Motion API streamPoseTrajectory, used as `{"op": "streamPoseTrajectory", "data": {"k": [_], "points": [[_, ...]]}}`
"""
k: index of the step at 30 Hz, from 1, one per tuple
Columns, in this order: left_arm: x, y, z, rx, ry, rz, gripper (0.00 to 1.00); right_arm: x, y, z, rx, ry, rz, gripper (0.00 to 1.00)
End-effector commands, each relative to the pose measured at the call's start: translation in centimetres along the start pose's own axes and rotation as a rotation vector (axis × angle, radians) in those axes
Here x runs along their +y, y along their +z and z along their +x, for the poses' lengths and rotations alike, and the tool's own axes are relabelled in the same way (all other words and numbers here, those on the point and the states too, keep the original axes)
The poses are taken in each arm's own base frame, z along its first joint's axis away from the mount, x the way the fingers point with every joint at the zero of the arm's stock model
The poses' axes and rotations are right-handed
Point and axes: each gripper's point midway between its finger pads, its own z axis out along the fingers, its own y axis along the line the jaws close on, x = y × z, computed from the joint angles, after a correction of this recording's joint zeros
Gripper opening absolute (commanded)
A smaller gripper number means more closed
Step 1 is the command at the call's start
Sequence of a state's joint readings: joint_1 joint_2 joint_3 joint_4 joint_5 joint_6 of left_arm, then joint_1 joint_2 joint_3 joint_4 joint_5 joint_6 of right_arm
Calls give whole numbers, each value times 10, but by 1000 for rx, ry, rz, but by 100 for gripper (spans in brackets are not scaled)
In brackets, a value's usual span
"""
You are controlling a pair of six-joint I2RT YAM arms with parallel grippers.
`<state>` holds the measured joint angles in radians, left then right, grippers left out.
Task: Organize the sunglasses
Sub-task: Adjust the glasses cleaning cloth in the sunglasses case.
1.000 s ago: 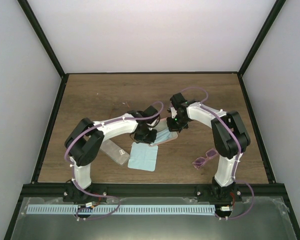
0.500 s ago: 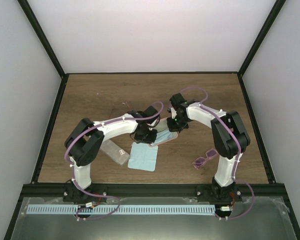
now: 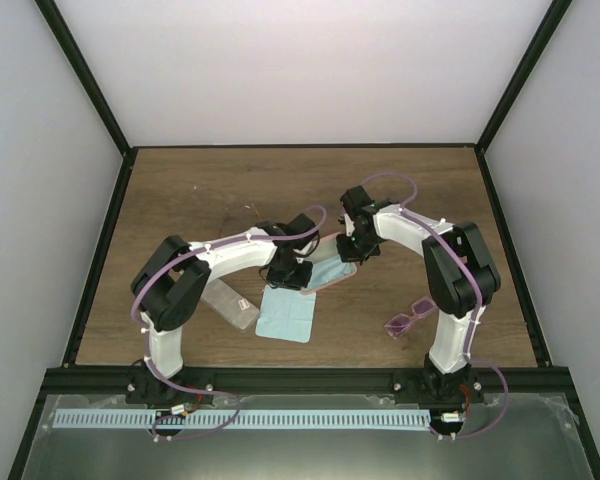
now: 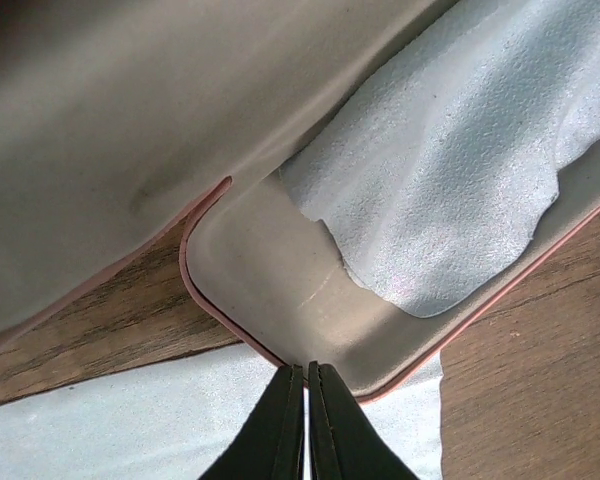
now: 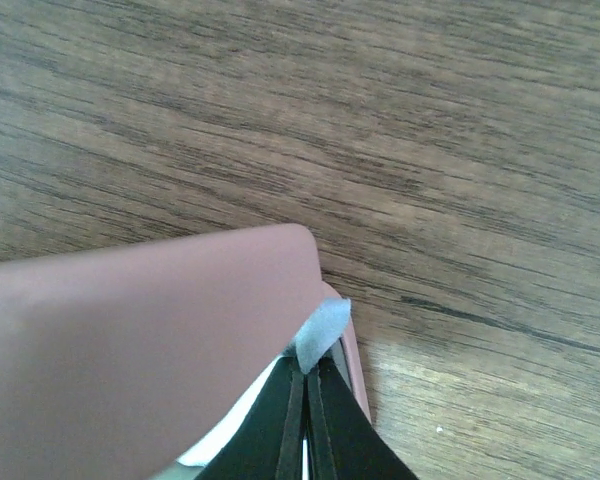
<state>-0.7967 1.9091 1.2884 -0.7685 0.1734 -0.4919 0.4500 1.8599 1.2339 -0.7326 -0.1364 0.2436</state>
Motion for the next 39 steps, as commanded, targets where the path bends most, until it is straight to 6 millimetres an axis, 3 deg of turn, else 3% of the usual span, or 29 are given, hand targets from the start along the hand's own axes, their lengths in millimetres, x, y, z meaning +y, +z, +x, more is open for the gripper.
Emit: {"op": "streamPoseTrajectory", "data": {"k": [1,6,12,17,30,36,39], "points": [[7,7,8,41,2,-36,4,-1,-1,-11,-20,-12,11,1],[7,7,7,40,7,-36,4,1,1,-9,-13,-12,1,2],[5,6,4,37,10,-34,4,4,-6,-12,-30,-15,-11,24],[4,5,2,33,12,-31,4,4,-14,-14,-48,-13,-8,27],[1,5,-1,31,30,-29,4,2,-30,-12,-82,5,4,48],[3,4,-1,28,33,-33,4,-6,-35,-11,-103,27,44,46],[2,2,-2,24,33,-30,4,-11,-34,-13,-111,53,75,26]]}}
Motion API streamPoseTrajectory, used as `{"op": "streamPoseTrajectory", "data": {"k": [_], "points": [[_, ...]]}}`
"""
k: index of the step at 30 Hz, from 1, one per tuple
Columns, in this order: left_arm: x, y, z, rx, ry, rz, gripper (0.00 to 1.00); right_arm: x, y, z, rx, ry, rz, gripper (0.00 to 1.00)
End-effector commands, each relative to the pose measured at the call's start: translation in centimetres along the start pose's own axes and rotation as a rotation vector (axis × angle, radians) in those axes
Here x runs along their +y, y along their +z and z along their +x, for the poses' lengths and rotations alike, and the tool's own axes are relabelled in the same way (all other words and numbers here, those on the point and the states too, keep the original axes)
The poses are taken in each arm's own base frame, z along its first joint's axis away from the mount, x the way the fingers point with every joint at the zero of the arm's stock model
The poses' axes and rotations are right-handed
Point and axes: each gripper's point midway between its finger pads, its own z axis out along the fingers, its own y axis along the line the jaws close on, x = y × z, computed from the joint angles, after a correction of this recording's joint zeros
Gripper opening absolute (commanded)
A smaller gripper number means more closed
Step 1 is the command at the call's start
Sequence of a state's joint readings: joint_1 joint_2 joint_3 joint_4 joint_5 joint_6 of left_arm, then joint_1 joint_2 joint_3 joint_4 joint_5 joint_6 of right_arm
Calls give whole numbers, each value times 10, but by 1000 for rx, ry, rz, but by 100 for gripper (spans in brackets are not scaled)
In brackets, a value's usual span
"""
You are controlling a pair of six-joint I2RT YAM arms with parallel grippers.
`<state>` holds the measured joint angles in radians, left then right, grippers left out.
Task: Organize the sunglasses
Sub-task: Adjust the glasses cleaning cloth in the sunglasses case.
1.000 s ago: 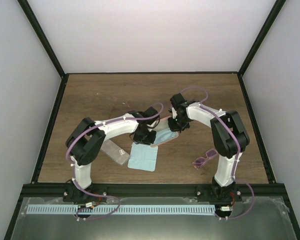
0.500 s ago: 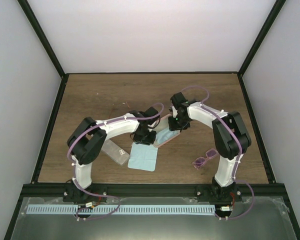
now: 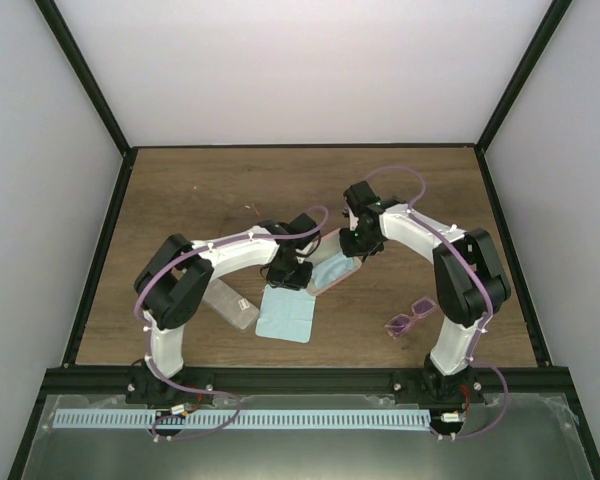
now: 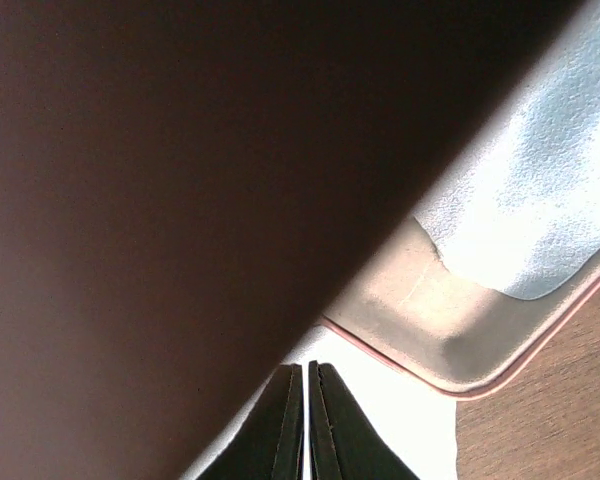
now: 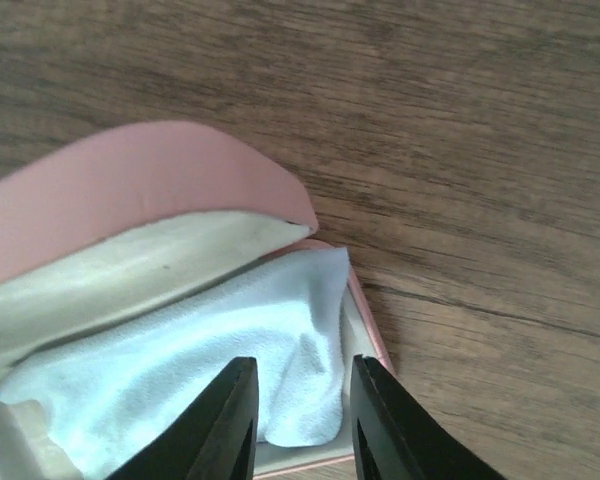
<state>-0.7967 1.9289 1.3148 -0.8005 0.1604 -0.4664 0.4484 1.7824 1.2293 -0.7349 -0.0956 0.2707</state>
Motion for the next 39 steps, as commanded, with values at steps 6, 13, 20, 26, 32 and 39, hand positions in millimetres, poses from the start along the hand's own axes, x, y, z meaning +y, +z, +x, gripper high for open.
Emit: {"op": "streamPoseTrajectory", "data": {"k": [6,13,20,26,32,39], "points": [[1,-2,0,4,14,-14,4,-19,-11,-11,-50,72,79,10],[5,-1,5,6,6,-23,4,-37,-4,-1,-35,99,103,9],[19,7,7,11,8,-95,4,-37,8,8,-5,102,86,9],[24,12,6,12,8,-117,4,-31,11,11,5,91,52,9],[22,15,-4,-3,-1,-127,4,-24,14,22,27,92,13,9],[20,13,-13,-20,1,-138,4,-18,14,35,46,94,-4,9]]}}
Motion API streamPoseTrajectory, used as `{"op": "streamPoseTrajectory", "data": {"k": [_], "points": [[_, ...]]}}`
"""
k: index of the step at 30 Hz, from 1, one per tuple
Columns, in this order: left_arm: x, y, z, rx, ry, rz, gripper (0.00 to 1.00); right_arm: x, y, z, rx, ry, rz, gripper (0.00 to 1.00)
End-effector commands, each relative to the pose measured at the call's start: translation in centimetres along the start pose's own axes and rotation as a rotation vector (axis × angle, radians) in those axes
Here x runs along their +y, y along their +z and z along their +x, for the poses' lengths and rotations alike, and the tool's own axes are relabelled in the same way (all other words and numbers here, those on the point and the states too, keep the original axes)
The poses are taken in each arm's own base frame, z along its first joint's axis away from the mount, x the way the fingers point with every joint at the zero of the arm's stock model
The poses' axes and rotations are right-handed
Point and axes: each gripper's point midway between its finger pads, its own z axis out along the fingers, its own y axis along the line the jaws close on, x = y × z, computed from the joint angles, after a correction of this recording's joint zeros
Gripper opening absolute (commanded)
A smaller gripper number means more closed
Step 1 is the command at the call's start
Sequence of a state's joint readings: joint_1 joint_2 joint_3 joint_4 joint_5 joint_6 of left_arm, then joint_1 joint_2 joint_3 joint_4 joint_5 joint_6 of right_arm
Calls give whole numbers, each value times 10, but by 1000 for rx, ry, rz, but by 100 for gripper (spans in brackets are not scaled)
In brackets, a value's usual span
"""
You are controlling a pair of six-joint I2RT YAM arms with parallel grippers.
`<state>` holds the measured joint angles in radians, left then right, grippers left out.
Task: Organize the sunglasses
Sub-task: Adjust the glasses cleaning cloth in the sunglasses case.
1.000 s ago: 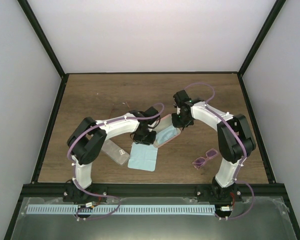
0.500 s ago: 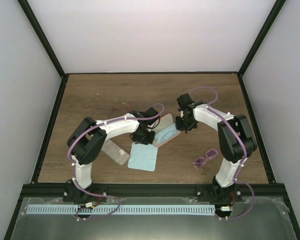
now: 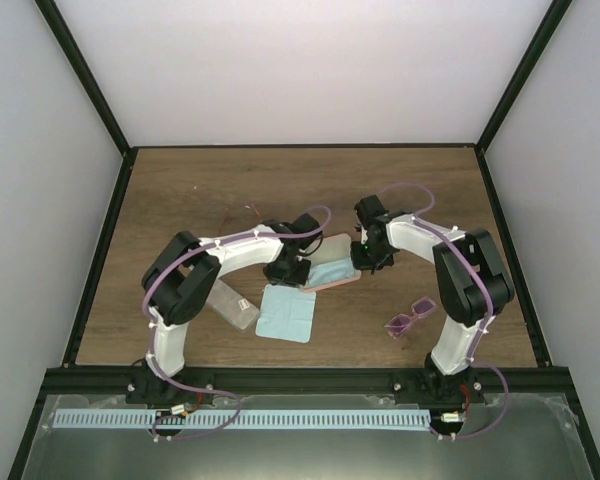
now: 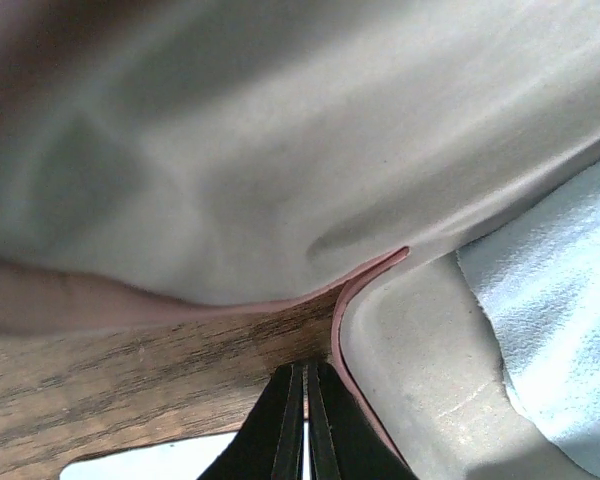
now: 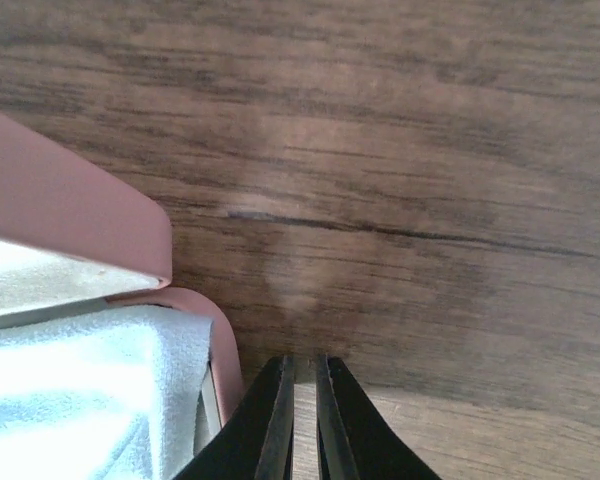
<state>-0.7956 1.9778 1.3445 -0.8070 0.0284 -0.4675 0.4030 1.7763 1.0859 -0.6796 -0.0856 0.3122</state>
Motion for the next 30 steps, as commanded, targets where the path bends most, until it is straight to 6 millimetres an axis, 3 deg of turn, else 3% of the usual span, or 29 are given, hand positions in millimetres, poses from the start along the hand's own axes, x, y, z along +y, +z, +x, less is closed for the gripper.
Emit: {"op": "streamPoseTrajectory", "data": {"k": [1,13,18,25,30], "points": [[-1,3,0,18,6,-9,4,11,-11,2,-20,5,-43,9],[11,1,21,26,-8,-22,4,7,-48,-10,-121,45,-12,9],[11,1,23,25,-14,-14,4,15,-54,-7,-131,45,-61,10],[13,-1,25,18,-22,-13,4,20,-61,-14,-147,46,-79,26],[15,-2,27,14,-25,-18,4,24,-52,-9,-117,42,-109,23]]}}
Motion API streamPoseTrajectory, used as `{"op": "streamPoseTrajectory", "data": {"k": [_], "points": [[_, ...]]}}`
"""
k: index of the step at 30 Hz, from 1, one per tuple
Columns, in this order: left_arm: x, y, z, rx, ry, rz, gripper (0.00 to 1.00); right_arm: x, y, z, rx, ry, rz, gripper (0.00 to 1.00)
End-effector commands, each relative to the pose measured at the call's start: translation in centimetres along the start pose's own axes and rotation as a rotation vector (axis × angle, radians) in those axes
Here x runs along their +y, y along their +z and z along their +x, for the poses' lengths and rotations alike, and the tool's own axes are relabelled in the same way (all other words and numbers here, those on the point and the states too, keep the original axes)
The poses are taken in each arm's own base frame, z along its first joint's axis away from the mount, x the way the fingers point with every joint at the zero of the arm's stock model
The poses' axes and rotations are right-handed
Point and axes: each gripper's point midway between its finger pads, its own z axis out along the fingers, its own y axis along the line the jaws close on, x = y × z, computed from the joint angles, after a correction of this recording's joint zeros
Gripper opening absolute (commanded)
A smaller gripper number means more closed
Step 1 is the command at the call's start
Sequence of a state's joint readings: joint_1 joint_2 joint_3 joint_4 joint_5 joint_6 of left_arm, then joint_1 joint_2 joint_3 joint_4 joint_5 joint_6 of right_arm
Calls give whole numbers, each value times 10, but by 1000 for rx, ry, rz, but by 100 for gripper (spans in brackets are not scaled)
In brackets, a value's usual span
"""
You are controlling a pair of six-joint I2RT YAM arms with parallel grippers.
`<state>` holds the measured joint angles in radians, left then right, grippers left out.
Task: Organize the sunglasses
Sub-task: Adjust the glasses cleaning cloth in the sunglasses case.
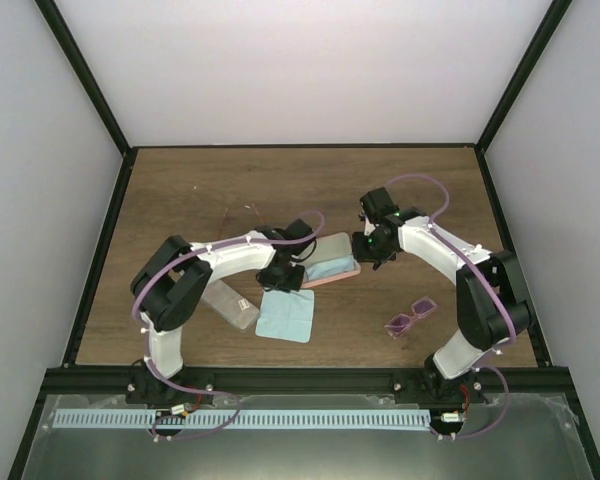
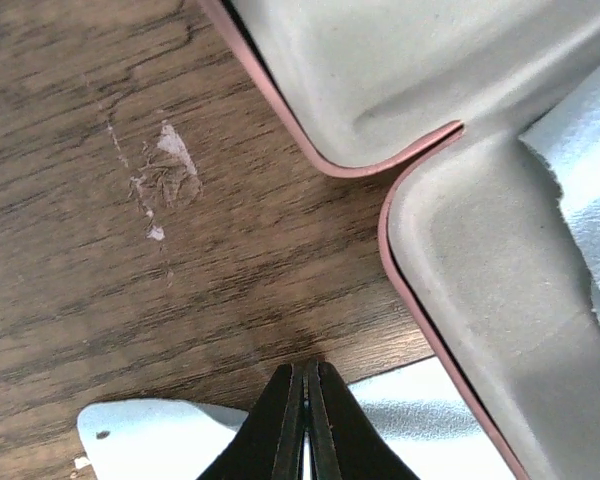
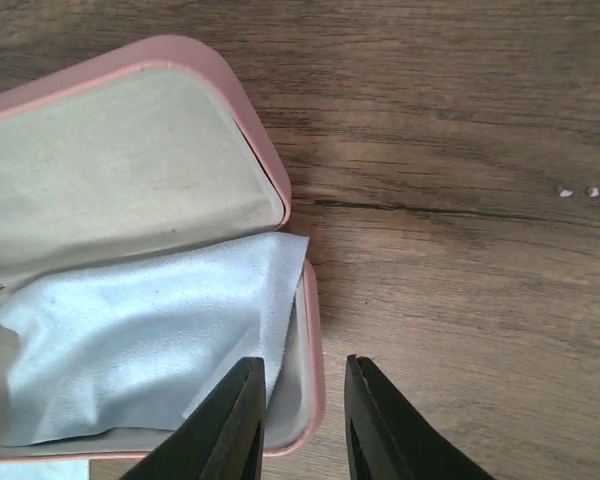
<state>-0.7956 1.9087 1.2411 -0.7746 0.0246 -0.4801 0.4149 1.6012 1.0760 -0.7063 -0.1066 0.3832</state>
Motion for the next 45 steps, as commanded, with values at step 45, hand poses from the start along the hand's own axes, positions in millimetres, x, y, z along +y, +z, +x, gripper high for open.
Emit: {"op": "streamPoseTrajectory", "data": {"k": [45], "points": [[-63,-28,-19,-52,-51,180,28,0,28,48,116,9,-74,6]]}}
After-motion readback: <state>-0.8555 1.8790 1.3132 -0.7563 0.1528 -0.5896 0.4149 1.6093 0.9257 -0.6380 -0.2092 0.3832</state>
